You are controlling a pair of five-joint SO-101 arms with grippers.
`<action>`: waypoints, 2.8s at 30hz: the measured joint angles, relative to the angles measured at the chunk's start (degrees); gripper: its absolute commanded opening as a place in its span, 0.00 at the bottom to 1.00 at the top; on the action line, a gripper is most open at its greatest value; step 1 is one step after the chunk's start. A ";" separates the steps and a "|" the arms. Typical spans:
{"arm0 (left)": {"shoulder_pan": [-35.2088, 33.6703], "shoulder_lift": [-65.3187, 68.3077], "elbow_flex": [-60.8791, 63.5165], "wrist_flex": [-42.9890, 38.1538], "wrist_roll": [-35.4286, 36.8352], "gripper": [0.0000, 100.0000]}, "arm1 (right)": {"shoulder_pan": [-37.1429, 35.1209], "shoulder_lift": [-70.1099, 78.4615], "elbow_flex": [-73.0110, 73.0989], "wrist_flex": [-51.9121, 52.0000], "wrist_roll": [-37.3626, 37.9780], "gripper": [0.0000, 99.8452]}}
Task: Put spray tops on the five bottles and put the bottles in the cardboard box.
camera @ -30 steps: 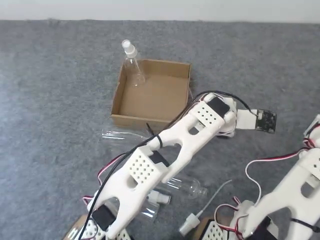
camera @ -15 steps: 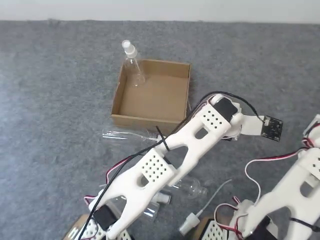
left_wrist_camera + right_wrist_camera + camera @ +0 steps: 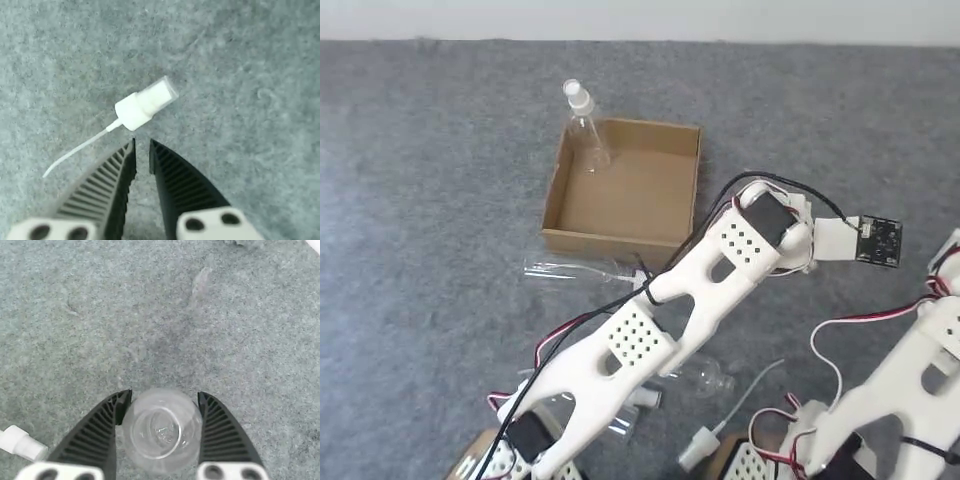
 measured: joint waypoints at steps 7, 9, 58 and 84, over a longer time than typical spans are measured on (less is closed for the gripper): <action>0.00 2.81 -0.09 -7.30 9.85 0.16 | 0.09 0.00 0.00 0.00 0.00 0.08; 0.00 4.31 -0.09 -10.46 14.51 0.16 | 0.09 0.00 0.00 0.00 0.00 0.08; -10.29 -0.53 -2.99 0.00 45.45 0.29 | 0.09 0.00 0.00 0.00 0.00 0.08; -7.38 5.80 5.10 0.00 55.47 0.07 | 0.09 0.00 0.00 0.00 0.00 0.08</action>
